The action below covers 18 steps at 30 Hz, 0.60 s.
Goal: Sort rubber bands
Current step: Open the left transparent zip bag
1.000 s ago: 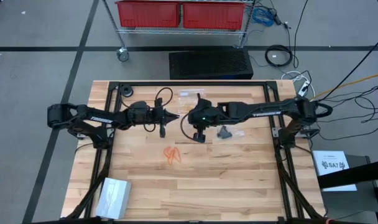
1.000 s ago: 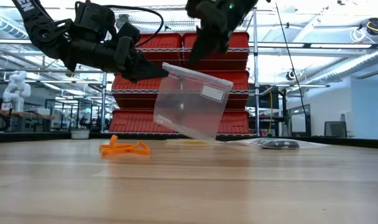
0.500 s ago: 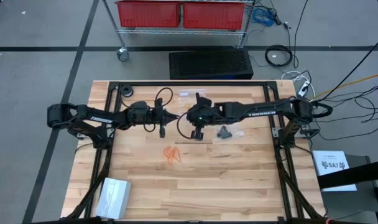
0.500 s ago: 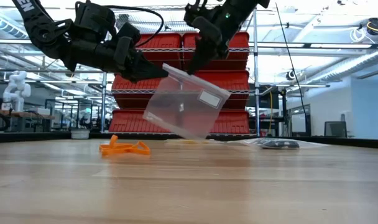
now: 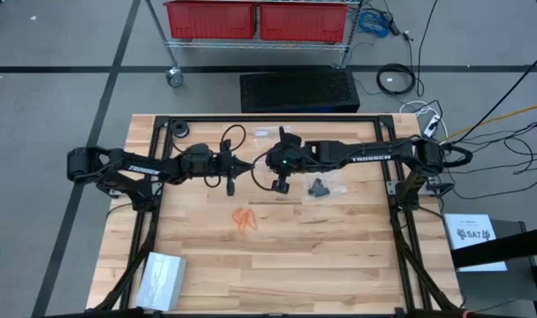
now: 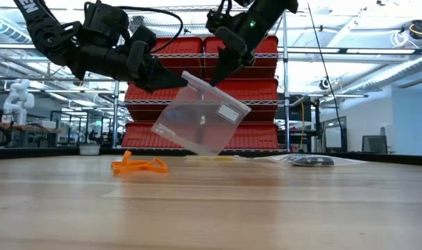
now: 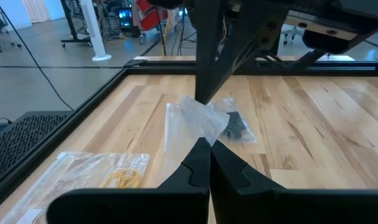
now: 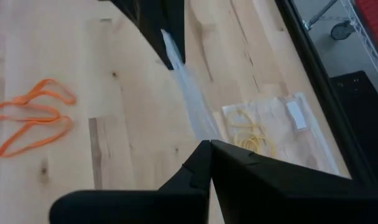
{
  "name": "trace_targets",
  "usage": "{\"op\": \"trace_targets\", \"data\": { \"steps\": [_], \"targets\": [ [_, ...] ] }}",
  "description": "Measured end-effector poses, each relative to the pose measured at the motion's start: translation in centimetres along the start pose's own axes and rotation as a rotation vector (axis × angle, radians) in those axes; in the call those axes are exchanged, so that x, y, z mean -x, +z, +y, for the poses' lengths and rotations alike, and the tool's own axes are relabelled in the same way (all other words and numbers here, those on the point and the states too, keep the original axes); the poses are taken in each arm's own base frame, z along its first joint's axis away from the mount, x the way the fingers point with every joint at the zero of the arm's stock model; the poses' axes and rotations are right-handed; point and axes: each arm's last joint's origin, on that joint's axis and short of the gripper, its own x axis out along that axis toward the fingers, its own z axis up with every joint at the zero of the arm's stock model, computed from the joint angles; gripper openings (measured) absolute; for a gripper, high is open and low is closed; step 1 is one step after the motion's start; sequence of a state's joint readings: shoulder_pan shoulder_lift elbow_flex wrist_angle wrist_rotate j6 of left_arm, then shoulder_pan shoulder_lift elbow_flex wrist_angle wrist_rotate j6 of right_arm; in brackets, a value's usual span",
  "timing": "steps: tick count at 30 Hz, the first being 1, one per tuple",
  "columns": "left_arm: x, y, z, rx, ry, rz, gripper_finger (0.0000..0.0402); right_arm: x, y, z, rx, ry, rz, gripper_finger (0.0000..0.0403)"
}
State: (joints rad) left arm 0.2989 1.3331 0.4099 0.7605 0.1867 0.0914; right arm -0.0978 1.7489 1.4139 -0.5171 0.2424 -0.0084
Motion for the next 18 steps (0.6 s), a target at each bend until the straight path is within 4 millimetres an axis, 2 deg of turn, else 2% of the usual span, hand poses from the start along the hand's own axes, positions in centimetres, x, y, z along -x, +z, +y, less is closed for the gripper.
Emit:
{"op": "trace_targets", "data": {
  "steps": [6, 15, 18],
  "targets": [
    [0.0, 0.0, 0.0, 0.003, 0.000, 0.000, 0.0000, -0.1, 0.3, 0.0, 0.028, 0.004, -0.033, 0.0000],
    [0.0, 0.1, 0.0, 0.006, 0.001, -0.007, 0.0000, -2.6, -0.6, 0.7, 0.069, 0.023, 0.035, 0.0000],
    [0.0, 0.1, 0.0, 0.006, 0.001, -0.008, 0.0000, -2.6, -0.6, 0.8, 0.066, 0.018, 0.041, 0.0000]
  ]
}}
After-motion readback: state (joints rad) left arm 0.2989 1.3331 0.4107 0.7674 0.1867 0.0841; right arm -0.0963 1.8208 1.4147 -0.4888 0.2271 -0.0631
